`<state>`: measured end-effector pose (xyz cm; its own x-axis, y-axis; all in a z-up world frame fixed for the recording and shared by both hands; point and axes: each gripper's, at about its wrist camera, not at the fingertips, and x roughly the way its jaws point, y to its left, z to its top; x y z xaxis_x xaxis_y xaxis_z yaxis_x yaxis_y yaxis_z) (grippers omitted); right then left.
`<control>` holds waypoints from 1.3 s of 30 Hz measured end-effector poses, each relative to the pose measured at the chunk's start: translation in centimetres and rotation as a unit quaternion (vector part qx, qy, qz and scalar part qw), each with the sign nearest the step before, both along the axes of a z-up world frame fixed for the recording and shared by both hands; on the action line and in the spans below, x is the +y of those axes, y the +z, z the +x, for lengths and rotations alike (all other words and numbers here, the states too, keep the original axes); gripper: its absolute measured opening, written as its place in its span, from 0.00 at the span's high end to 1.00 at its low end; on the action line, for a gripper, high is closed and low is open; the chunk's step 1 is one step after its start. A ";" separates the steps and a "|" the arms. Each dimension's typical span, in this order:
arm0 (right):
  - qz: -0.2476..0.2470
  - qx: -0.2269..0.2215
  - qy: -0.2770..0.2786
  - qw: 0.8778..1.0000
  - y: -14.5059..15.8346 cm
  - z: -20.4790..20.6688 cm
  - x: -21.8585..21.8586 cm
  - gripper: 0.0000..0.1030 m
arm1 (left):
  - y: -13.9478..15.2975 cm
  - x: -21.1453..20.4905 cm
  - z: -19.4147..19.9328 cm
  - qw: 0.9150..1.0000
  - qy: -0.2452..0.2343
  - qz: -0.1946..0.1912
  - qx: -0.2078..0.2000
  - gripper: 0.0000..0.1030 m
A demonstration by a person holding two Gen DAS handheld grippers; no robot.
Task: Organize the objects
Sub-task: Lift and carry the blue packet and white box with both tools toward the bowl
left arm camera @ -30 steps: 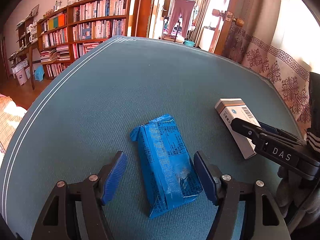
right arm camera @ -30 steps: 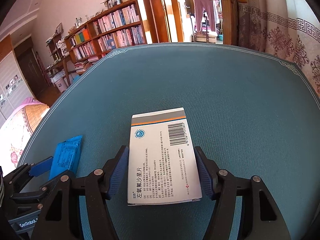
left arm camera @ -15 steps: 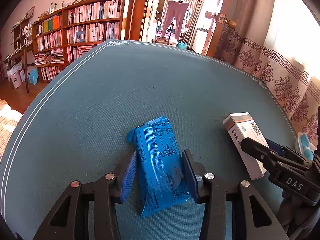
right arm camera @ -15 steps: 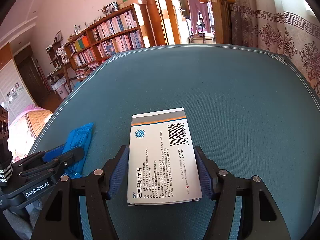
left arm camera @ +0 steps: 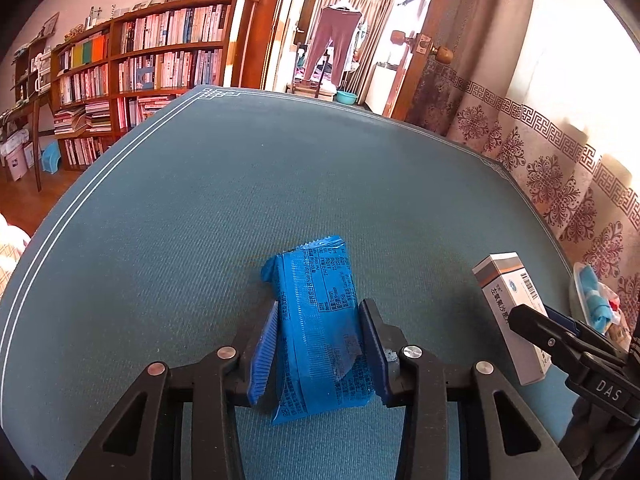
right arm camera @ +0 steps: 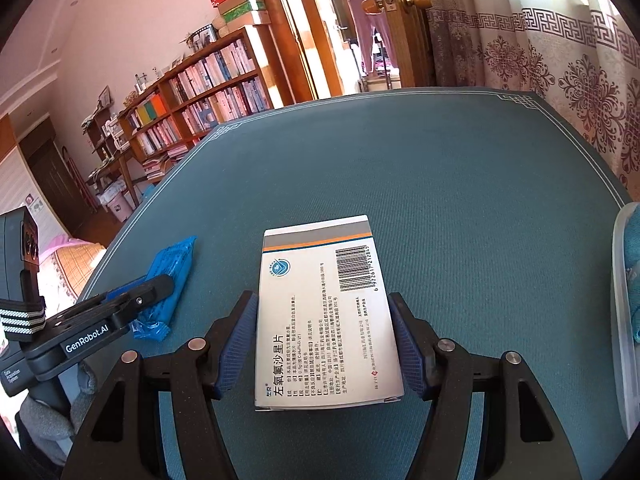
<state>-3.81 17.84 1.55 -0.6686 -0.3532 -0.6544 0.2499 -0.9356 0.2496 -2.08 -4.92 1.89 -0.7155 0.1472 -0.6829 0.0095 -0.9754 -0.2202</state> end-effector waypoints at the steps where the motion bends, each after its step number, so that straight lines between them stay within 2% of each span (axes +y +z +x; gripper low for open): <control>1: -0.002 0.001 -0.003 1.000 0.1 0.3 0.2 0.36 | 0.0 0.0 0.0 1.000 -0.001 0.000 0.001 0.59; 12: -0.011 0.014 -0.024 1.000 1.3 2.8 2.6 0.36 | 0.6 1.6 0.4 1.000 -0.026 -0.010 0.003 0.59; 25: -0.030 0.040 -0.070 0.996 3.5 5.3 7.3 0.36 | 1.2 5.4 1.3 0.997 -0.072 -0.018 -0.001 0.59; 39: -0.044 0.062 -0.161 0.984 4.5 9.6 15.3 0.36 | 2.5 9.7 1.6 0.992 -0.121 -0.025 0.003 0.59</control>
